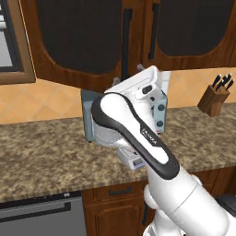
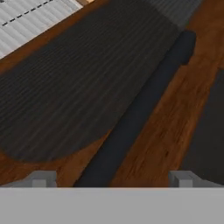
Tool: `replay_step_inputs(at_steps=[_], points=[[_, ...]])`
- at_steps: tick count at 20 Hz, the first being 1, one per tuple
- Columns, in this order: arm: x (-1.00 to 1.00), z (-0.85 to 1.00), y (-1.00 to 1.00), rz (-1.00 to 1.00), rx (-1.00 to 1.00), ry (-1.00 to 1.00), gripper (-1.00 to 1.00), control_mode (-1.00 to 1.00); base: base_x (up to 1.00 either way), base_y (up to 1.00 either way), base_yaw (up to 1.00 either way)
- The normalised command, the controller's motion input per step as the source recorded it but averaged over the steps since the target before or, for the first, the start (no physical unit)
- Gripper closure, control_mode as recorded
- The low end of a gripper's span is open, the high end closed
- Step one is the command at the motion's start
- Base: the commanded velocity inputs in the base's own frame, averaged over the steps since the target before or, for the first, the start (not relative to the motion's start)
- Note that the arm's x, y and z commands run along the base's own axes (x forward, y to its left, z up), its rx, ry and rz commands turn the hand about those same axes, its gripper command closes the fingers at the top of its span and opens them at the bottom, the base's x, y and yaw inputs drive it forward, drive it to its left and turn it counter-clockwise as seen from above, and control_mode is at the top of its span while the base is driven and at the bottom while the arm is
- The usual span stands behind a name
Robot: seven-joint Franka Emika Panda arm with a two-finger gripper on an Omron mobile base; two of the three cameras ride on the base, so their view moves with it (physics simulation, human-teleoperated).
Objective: Pick the jam and place it on the digital scale for weighing, and close the cabinet.
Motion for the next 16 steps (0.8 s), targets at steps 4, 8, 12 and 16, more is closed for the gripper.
replay_step_inputs(at_steps=[4, 8, 12, 16], points=[[0.99, -0.07, 0.0, -0.1, 0.28, 0.26, -1.0, -1.0, 0.0, 0.0, 0.0], [0.99, -0.04, -0.03, -0.09, 0.3, 0.26, -1.0, -1.0, 0.0, 0.0, 0.0], [0.89, -0.07, -0.14, -0.01, 0.45, 0.26, -1.0, -1.0, 0.0, 0.0, 0.0], [0.86, -0.12, -0.04, -0.04, 0.43, 0.19, -1.0, -1.0, 0.0, 0.0, 0.0]])
